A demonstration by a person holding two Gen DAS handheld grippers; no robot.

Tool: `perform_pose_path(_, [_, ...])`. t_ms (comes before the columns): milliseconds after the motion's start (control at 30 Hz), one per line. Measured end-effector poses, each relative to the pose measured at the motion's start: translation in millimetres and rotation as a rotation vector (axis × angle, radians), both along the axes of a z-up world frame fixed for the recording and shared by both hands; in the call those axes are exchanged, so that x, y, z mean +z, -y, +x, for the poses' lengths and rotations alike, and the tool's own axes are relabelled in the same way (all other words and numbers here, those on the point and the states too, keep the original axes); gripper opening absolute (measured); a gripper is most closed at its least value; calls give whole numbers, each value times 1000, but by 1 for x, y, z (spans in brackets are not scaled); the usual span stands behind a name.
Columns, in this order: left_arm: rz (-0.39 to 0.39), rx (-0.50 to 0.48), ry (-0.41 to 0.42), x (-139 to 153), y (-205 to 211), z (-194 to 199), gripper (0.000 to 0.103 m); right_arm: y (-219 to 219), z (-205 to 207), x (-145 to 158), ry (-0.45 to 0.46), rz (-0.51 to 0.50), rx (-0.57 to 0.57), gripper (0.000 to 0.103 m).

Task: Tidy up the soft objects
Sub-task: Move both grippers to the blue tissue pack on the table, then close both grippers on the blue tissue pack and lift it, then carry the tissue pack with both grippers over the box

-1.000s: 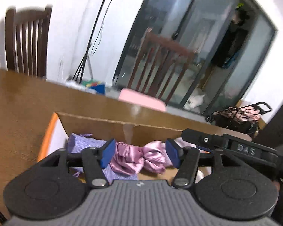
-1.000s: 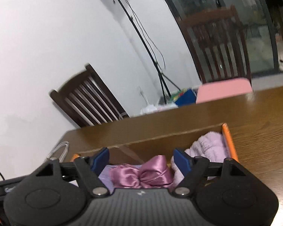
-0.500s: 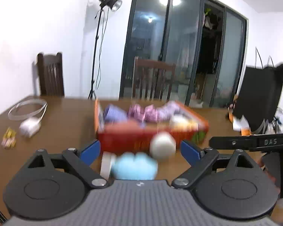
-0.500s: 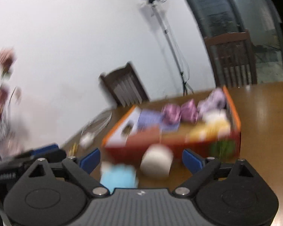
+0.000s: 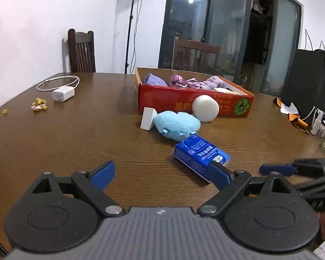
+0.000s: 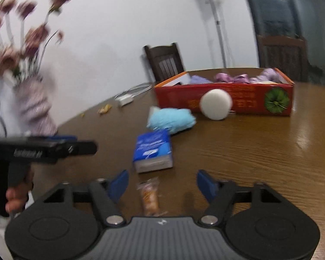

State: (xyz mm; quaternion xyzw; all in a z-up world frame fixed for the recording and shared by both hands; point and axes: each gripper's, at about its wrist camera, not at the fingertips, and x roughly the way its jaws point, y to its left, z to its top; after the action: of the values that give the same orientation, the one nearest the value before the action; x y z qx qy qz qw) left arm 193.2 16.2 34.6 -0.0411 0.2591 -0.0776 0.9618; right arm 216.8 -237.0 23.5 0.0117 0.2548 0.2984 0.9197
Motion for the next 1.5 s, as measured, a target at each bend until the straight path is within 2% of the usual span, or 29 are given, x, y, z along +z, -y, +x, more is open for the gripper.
perform_pose_path(67, [-20,0,-8,-4,0,2,94,-10,1,-6,-24,-53,35,46])
perform_pose_path(133, [-25,8,-21,-7,2,6,94,-12,2,-8,-20,-74,33,35])
perform_pose_path(200, [-26,1,-23,-8,4,14,94,-9,10,-5,-31,-97,-3,15])
perform_pose_path(267, [-31,-22,-16,-6,7,28,94,-3,30,-1,-25,-133,-84,16])
perform_pose_path(333, [-44,-41,-9,-4,10,48,93,8,56,4,-1,-120,-189,20])
perform_pose_path(367, [-53,-53,-10,-3,12,58,93,16,68,8,-5,-90,-241,29])
perform_pose_path(400, [-62,-72,-14,-3,14,68,92,21,75,13,-14,-63,-268,33])
perform_pose_path(533, [-92,-102,-61,-7,20,104,79,34,64,23,-32,116,-215,34])
perform_pose_path(600, [-126,-116,-106,-12,19,116,60,30,51,15,-92,192,-133,34])
perform_pose_path(667, [-188,-144,-164,-20,16,122,50,21,44,5,-147,238,-69,34])
perform_pose_path(733, [-266,-143,-189,-26,10,118,46,13,41,-3,-186,268,-29,34])
perform_pose_path(800, [-298,-133,-191,-25,7,107,39,4,44,-8,-209,277,-4,34])
perform_pose_path(867, [-338,-115,-189,-25,3,90,38,0,48,-9,-217,277,-21,37])
perform_pose_path(967, [-472,-112,-231,-32,-8,61,37,8,56,-7,-226,319,-70,38])
perform_pose_path(1033, [-523,-119,-239,-35,-13,49,37,13,55,-9,-236,325,-78,37])
perform_pose_path(1167, [-484,-103,-189,-26,-14,54,41,15,63,-10,-235,314,-102,37])
perform_pose_path(1333, [-410,-119,-226,-24,0,68,41,7,77,-10,-226,289,-107,37])
perform_pose_path(1400, [-401,-128,-253,-29,2,69,40,7,75,-13,-234,279,-107,37])
perform_pose_path(1500, [-397,-135,-247,-31,2,67,37,10,75,-15,-243,296,-101,34])
